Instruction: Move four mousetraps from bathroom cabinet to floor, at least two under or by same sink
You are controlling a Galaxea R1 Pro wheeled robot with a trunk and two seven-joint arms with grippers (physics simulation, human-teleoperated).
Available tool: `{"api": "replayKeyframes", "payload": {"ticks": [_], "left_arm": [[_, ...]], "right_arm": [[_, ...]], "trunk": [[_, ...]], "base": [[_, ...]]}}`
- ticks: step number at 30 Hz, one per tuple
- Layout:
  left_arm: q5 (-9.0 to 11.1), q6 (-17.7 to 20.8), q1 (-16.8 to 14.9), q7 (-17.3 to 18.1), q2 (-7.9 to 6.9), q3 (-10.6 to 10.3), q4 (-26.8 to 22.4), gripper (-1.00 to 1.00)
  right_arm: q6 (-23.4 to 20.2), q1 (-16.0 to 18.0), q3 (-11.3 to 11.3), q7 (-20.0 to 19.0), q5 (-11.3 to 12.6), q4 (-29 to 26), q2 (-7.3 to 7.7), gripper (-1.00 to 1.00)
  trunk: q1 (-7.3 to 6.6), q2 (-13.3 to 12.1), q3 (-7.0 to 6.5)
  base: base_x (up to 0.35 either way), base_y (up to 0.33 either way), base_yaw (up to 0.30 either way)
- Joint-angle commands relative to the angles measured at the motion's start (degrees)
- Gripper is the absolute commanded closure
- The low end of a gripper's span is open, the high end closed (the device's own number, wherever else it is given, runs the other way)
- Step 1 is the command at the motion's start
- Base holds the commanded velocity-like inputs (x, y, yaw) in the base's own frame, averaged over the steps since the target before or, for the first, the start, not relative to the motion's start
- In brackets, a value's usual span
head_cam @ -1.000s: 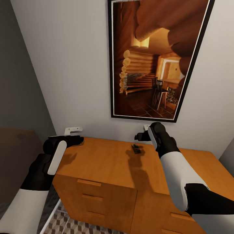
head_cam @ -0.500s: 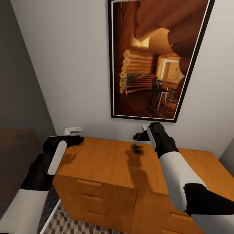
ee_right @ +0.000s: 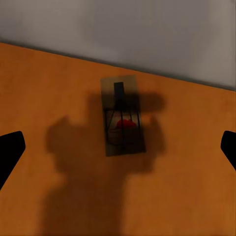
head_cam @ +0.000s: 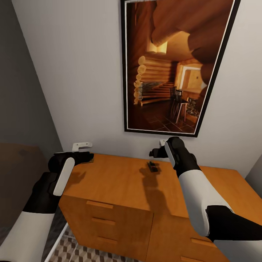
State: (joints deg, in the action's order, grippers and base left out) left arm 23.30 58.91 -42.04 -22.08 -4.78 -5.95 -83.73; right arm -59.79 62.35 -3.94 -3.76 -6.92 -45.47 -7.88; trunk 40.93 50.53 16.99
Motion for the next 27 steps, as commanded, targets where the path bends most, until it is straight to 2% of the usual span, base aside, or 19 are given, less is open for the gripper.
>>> {"api": "replayKeyframes", "payload": {"ticks": [1,4,9,13,17,27], "left_arm": [[0.6,0.1,-0.1,-0.6,-0.06,-0.1,0.0,-1.0],[1.2,-0.2,-0.1,0.1,-0.71,-0.8,0.6,-1.0],[2.0,-0.2,-0.1,1.7,-2.05,-0.8,2.2,-1.0],[1.1,-0.3,-0.1,2.9,-0.75,-0.6,2.6,-1.0],[0.7,-0.3,-0.1,1.6,0.54,-0.5,3.0,-1.0],[0.8,-0.4,-0.1,-1.3,1.01,-0.5,3.3,-1.0]], "right_arm": [[-0.2,0.1,-0.3,-0.4,-0.5,-0.1,-0.07,-1.0],[-0.2,-0.3,0.1,0.1,-1.1,0.6,-0.73,-1.0],[-0.2,-0.3,0.0,0.0,-1.4,2.2,-0.77,-1.0],[-0.2,-0.3,-0.1,-0.3,-0.9,2.9,-0.78,-1.0],[-0.2,-0.3,-0.2,-0.4,-0.9,4.2,-0.83,-1.0],[-0.2,-0.4,-0.1,-0.5,-1.0,5.3,-0.9,-1.0]], "trunk": [[0.01,0.1,0.08],[0.01,0.1,0.08],[0.01,0.1,0.08],[0.01,0.1,0.08],[0.01,0.1,0.08],[0.01,0.1,0.08]], "base": [[0.0,0.0,0.0],[0.0,0.0,0.0],[0.0,0.0,0.0],[0.0,0.0,0.0],[0.0,0.0,0.0],[0.0,0.0,0.0]]}}
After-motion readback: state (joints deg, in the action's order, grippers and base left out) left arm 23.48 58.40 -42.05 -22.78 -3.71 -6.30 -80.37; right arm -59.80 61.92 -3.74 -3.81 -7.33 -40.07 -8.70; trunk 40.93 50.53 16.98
